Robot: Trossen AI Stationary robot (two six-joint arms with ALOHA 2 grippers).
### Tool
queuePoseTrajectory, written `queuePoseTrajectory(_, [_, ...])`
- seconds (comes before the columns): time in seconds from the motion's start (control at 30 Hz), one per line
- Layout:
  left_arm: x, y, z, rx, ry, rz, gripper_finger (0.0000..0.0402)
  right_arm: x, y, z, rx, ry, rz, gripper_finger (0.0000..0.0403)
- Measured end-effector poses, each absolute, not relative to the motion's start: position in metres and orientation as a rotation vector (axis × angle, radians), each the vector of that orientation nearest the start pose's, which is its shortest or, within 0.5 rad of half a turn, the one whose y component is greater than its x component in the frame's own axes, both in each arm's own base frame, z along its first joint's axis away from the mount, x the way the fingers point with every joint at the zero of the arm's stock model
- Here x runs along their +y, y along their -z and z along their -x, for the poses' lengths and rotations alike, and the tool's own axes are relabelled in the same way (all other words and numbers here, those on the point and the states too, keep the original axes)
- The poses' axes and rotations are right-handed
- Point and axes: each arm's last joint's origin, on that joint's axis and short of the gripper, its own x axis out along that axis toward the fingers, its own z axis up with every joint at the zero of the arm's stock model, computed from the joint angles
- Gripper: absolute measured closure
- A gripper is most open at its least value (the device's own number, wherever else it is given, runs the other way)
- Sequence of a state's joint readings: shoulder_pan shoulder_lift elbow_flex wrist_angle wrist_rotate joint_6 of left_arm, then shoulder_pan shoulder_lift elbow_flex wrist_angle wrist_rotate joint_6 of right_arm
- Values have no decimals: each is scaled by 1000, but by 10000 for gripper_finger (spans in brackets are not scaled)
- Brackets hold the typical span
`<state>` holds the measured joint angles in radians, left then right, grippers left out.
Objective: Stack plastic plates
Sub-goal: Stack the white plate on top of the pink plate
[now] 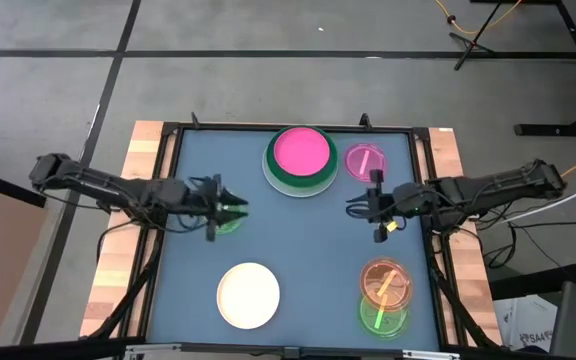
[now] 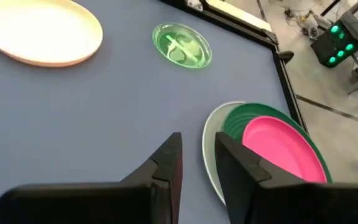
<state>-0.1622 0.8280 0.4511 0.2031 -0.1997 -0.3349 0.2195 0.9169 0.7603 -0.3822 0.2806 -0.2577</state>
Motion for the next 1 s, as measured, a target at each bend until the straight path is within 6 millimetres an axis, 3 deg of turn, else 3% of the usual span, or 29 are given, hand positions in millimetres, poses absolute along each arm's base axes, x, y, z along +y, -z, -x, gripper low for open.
queuePoseTrajectory(0.17, [-44, -248, -215, 381, -39, 277, 248, 39, -282, -188, 537, -36, 395, 317])
queuePoseTrajectory(0.5, [-86, -231, -258, 599, 17, 242, 249, 46, -284, -187, 508, -55, 404, 317])
queuePoseTrajectory(0.7, [-104, -206, -265, 734, -13, 305, 249, 47, -284, -187, 508, -61, 406, 317])
queuePoseTrajectory(1.0, [-113, -175, -255, 949, -124, 313, 249, 47, -284, -187, 509, -63, 414, 317])
